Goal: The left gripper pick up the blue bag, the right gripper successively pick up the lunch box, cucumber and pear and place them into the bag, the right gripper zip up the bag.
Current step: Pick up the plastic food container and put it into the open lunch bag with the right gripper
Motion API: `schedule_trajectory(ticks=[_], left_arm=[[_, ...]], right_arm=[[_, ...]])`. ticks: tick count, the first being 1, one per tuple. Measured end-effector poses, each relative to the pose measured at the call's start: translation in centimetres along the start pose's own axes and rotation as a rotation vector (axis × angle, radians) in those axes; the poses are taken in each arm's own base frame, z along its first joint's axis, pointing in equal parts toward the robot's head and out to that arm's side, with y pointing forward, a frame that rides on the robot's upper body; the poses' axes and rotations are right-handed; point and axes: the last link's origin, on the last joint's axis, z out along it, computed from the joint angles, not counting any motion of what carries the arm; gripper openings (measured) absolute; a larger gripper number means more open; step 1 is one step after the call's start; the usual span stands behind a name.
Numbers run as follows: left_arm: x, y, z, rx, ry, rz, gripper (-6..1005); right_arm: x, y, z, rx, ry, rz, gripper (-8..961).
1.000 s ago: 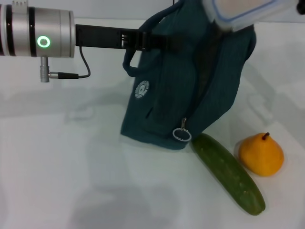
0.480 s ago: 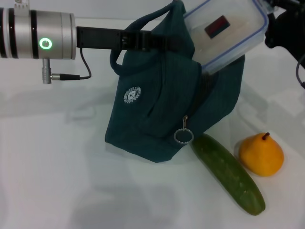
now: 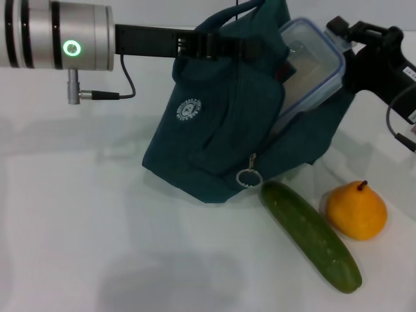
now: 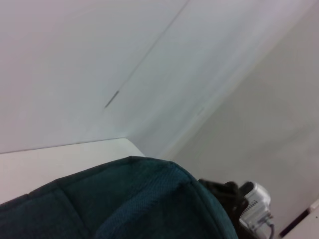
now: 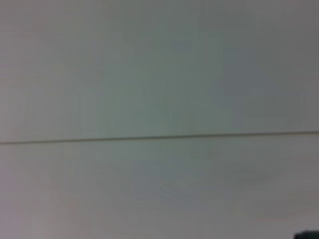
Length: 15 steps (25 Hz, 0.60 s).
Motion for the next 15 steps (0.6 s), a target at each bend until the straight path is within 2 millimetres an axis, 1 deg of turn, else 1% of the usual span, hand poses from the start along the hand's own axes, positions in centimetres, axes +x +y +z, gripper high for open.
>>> schedule_trajectory(ticks=[3, 8, 15], left_arm=[[0.3, 0.2, 0.4, -0.011, -0.008, 0.009, 66], [0.0, 0.6, 1.7, -0.038, -0.048, 0.013, 66], [0.7, 1.1, 1.9, -0.074, -0.017, 0.026, 66]], right_arm=[[0.2, 0.0, 0.1, 0.004, 0.018, -0.003, 107], [0.5, 0.5, 0.4, -0.027, 0.046, -0.030, 107], [1.4, 0.0, 0.5, 0.013, 0.125, -0.072, 108]])
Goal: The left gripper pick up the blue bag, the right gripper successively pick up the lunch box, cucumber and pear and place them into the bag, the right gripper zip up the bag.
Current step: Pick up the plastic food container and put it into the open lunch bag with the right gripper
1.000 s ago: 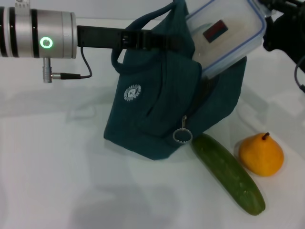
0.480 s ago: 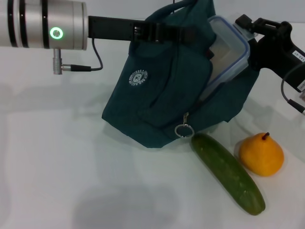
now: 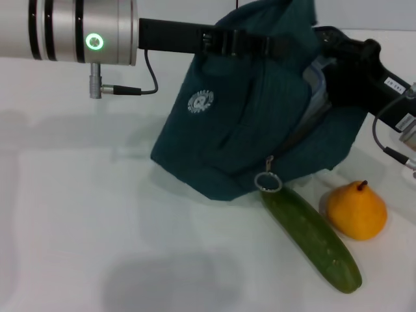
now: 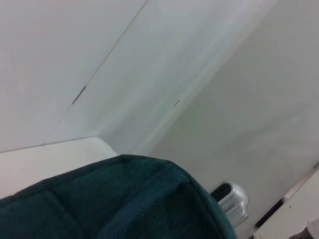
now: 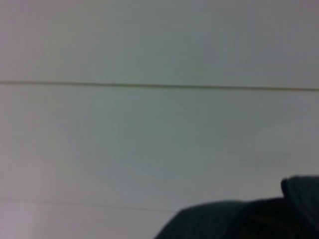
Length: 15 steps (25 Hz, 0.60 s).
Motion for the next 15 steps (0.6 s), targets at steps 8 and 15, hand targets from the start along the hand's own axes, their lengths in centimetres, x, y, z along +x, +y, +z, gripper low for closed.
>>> schedule_trajectory(ticks=[8, 15], left_arm=[[0.02, 0.05, -0.07, -0.004, 0.002, -0.004, 66], [0.01, 0.14, -0.14, -0.012, 0.008, -0.010, 66]], right_arm=[[0.22, 0.23, 0.21, 0.007, 0.066, -0.087, 108], [0.01, 0.41, 0.25, 0.002, 0.072, -0.156, 109]])
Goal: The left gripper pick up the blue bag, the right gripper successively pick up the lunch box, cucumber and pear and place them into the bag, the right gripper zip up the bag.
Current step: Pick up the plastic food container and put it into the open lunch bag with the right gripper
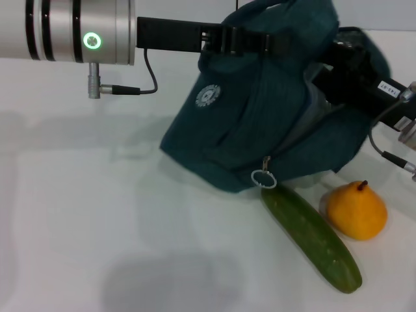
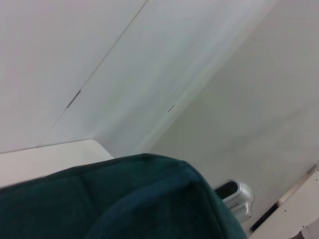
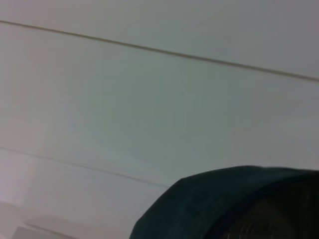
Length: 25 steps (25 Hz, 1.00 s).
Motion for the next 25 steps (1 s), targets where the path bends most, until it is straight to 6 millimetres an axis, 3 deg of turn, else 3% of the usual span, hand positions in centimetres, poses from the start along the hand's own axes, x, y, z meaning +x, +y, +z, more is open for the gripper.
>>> schedule_trajectory(ticks=[6, 17, 25], left_arm=[[0.1, -0.2, -0.2, 0.015, 0.011, 0.014, 66], [0.6, -1.1, -0.5, 0.071, 0.045, 0.054, 66], [0.6, -1.4, -0.6, 0.091, 0.056, 0.066, 65]], right_arm=[[-0.7, 0.0, -0.2, 0.009, -0.018, -0.065, 211], [-0.5, -0.2, -0.3, 0.034, 0.032, -0.121, 237], [0.0, 0.2, -2.6, 0.020, 0.097, -0.263, 256]])
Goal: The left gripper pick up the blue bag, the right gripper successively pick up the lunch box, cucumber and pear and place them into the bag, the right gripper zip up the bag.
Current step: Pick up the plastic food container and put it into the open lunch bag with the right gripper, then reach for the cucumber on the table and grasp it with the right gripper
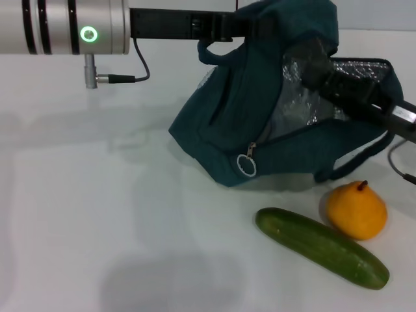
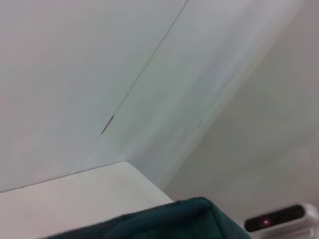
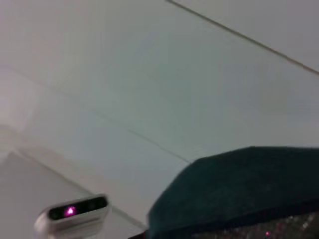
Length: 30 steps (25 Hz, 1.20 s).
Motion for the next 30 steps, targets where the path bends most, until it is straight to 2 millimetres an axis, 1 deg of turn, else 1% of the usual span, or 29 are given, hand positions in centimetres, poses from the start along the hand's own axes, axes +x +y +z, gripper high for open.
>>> schedule_trajectory(ticks=[3, 6, 10, 12, 14, 17, 20, 25, 28, 30], left_arm=[[-0.2, -0.2, -0.2, 0.014, 0.005, -0.002, 65], [-0.5, -0.5, -0.4, 0.026, 0.011, -0.008, 66], [-0.8, -0.7, -0.7, 0.034, 0.013, -0.015, 65], [-1.0, -0.8, -0.9, 0.037, 0.015, -0.020, 64], [-1.2, -0.8, -1.0, 0.041, 0.016, -0.024, 64], [-1.4, -0.9, -1.2, 0.045, 0.017, -0.028, 65], [-1.5, -1.0, -1.2, 0.051, 0.020, -0.031, 65], [-1.8, -1.4, -1.5, 0.074, 0.032, -0.042, 66], [-2.0, -1.6, -1.7, 0.085, 0.037, -0.048, 65], [-1.9, -1.7, -1.7, 0.090, 0.040, -0.048, 65]], right_arm=[[0.1, 0.7, -1.9, -0.041, -0.032, -0.097, 257], [0.0, 1.8, -3.9, -0.099, -0.078, -0.229, 259], [-0.1, 3.2, -6.8, -0.146, -0.142, -0.381, 312], [-0.4, 4.1, -7.8, -0.179, -0.128, -0.446, 342], [-0.6, 4.9, -8.4, -0.223, -0.089, -0.495, 376], [-1.0, 6.1, -8.6, -0.286, 0.001, -0.552, 426], [-1.6, 6.6, -8.3, -0.300, 0.092, -0.574, 477], [-2.6, 6.8, -7.5, -0.228, 0.230, -0.610, 560], [-2.8, 7.2, -6.1, -0.193, 0.375, -0.603, 560], [-3.0, 7.8, -4.5, -0.189, 0.503, -0.586, 560]])
